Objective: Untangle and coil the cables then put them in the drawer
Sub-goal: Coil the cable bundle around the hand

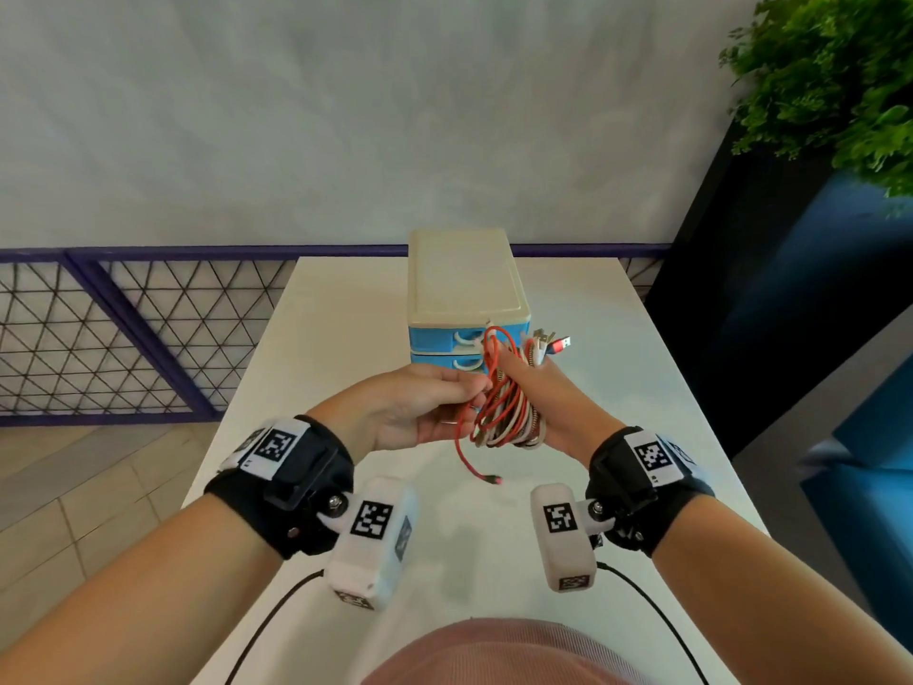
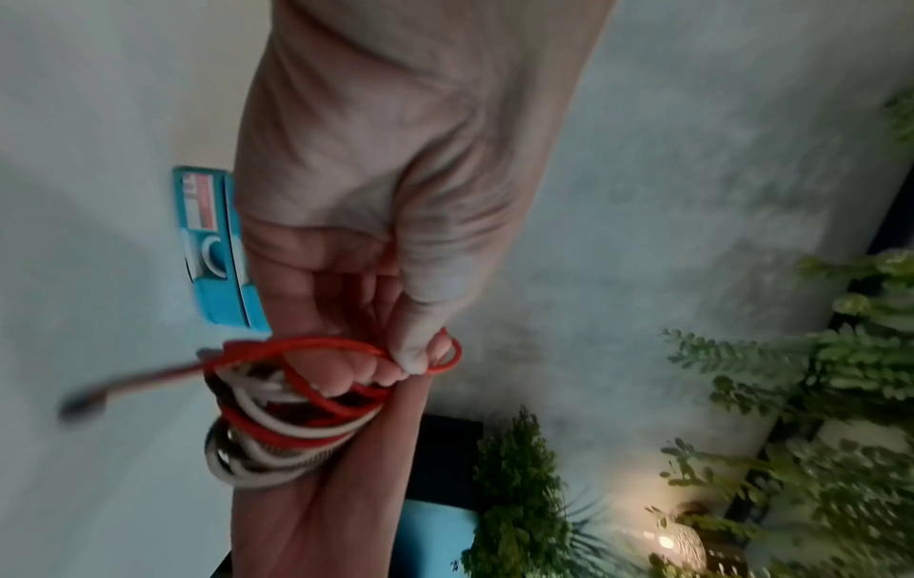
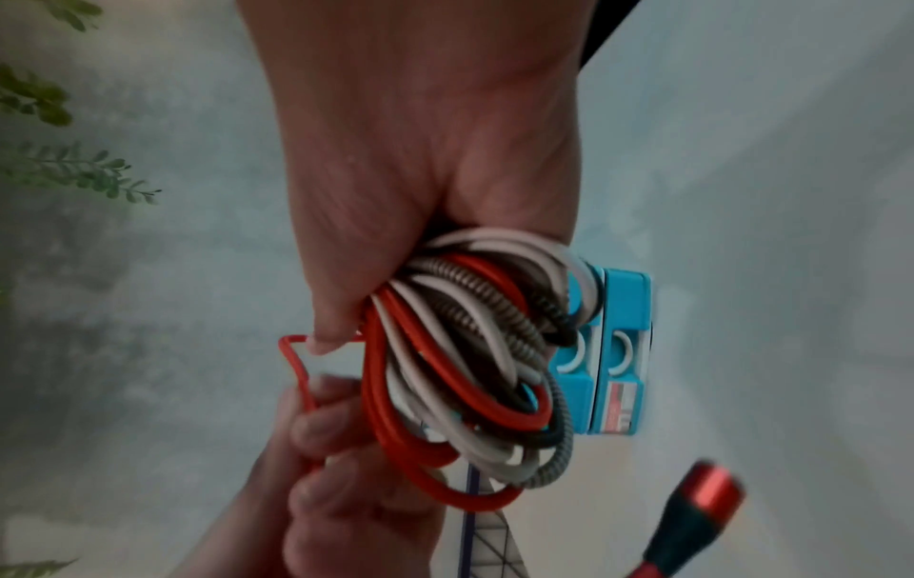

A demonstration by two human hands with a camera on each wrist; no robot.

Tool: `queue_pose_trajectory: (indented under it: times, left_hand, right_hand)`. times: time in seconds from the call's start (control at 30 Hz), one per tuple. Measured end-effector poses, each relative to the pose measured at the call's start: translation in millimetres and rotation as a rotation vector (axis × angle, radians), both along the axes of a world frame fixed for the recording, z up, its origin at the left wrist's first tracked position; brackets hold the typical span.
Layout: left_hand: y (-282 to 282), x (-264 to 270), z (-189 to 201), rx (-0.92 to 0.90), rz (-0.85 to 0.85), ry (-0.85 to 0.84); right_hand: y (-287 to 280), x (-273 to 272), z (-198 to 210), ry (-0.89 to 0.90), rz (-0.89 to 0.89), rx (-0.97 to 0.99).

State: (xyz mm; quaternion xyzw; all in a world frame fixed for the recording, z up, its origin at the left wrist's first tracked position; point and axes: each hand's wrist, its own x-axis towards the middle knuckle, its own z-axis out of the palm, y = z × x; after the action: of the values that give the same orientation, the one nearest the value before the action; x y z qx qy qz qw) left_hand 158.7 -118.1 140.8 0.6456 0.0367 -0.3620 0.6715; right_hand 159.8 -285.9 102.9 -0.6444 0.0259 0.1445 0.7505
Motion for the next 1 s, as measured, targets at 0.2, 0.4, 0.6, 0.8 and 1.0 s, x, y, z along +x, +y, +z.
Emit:
queue_pose_trajectory:
  times: [0.2,0.4,0.6,0.8,1.0]
  left_hand:
    - [-11,0,8,-0.026,0.068,0.025]
    - [-12,-6,8,0.122,-0.011,-0.144]
    - [4,-11,-3,0.115,-0.138,-0.139]
    - [22,-11,-19,0.289,-0.301,-0.224]
    - [9,5,-11,0.502,-0.025,-0.854]
  right_hand:
    - [4,-7,6,0.278,0.13,0.36]
    - [7,-5,10,0.035,0.098,0.143]
    - [-19,20,10,0.068,-0.394,0.15]
    - [-43,18,21,0.126,-0.247,0.199]
    - [-18,2,29,0.196,0.098,0.07]
